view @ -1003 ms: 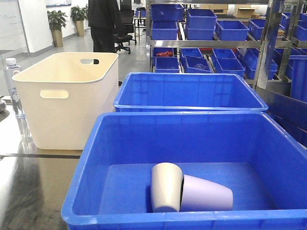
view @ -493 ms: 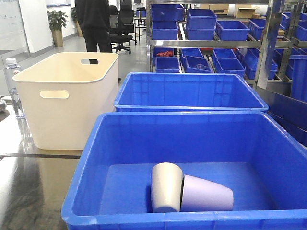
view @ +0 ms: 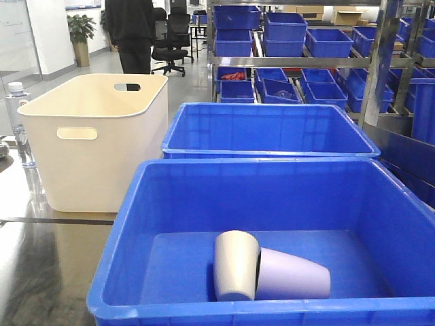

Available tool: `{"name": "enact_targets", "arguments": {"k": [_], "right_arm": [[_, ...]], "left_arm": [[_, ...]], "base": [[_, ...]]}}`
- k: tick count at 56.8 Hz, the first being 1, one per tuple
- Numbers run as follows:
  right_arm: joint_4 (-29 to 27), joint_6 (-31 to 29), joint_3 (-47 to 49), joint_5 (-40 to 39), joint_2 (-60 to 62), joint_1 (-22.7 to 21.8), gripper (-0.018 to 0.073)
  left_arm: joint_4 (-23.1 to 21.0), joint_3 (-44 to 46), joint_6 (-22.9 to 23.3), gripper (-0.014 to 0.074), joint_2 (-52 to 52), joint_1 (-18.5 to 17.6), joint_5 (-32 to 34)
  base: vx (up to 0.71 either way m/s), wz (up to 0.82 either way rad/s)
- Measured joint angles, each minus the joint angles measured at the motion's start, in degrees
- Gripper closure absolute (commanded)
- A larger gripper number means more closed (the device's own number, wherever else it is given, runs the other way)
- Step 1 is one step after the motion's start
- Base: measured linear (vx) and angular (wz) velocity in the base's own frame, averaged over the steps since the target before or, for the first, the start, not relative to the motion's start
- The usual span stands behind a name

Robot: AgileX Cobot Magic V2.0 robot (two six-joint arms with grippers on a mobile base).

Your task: Grab cup from conveyor and place in blue bin

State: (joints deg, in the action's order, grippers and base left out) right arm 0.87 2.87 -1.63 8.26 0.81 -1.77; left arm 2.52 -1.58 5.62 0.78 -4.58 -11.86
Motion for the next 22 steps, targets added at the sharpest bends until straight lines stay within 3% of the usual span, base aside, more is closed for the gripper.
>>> {"name": "enact_targets", "arguments": {"k": [22], "right_arm": [[0.00, 0.00, 0.00, -0.01, 0.00, 0.00, 0.0568]], "left_arm": [[0.00, 0.00, 0.00, 0.0600, 0.00, 0.00, 0.00]], "base": [[0.00, 0.00]]}}
